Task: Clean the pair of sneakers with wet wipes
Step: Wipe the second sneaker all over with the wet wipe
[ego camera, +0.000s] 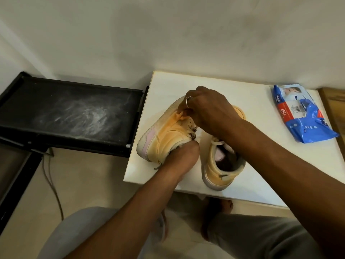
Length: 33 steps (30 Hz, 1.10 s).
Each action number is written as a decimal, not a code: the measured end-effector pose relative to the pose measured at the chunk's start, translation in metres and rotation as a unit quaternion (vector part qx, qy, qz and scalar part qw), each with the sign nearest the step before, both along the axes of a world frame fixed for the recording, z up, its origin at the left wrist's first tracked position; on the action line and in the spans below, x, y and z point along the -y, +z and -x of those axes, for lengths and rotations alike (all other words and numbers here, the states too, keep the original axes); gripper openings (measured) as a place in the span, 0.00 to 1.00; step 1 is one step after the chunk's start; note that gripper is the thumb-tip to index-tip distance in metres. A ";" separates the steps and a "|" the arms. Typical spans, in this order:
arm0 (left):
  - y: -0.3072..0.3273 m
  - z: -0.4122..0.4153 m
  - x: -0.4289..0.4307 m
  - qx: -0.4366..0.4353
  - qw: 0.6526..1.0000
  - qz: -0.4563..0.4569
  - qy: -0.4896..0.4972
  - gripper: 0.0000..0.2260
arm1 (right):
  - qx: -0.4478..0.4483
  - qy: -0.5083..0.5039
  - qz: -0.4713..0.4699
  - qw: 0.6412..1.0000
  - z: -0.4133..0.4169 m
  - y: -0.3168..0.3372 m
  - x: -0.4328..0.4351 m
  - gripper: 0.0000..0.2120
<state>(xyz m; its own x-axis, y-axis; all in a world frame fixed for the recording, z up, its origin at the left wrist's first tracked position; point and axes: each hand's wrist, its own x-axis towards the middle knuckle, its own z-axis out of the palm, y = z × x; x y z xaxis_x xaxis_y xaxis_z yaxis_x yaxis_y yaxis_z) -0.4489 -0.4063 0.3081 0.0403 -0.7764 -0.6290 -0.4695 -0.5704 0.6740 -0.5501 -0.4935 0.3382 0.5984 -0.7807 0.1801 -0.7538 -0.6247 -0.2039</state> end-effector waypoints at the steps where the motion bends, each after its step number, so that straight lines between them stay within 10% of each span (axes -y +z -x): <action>1: -0.002 -0.002 0.001 0.031 0.998 0.027 -0.050 0.04 | 0.004 0.009 -0.008 1.000 -0.001 -0.001 -0.001 0.09; 16: -0.006 0.002 0.008 0.021 0.991 -0.014 -0.133 0.17 | 0.018 0.037 -0.019 0.999 -0.010 -0.002 -0.006 0.11; 20: -0.020 -0.001 0.014 0.276 0.874 0.071 -0.394 0.18 | 0.030 0.097 -0.056 0.993 -0.021 0.004 -0.014 0.12; 24: 0.003 -0.001 0.010 -0.001 0.999 -0.044 0.007 0.13 | 0.005 0.024 0.015 1.000 -0.013 0.001 -0.005 0.11; 29: -0.007 0.001 0.012 0.086 0.990 -0.016 -0.112 0.17 | 0.015 0.049 -0.026 0.998 -0.017 0.003 -0.011 0.12; 32: -0.014 0.000 0.015 0.302 0.878 0.035 -0.370 0.18 | 0.022 0.092 -0.055 0.994 -0.024 0.008 -0.017 0.13; 33: -0.020 0.005 0.012 0.263 0.911 -0.005 -0.319 0.18 | 0.019 0.107 -0.060 0.992 -0.026 0.010 -0.019 0.12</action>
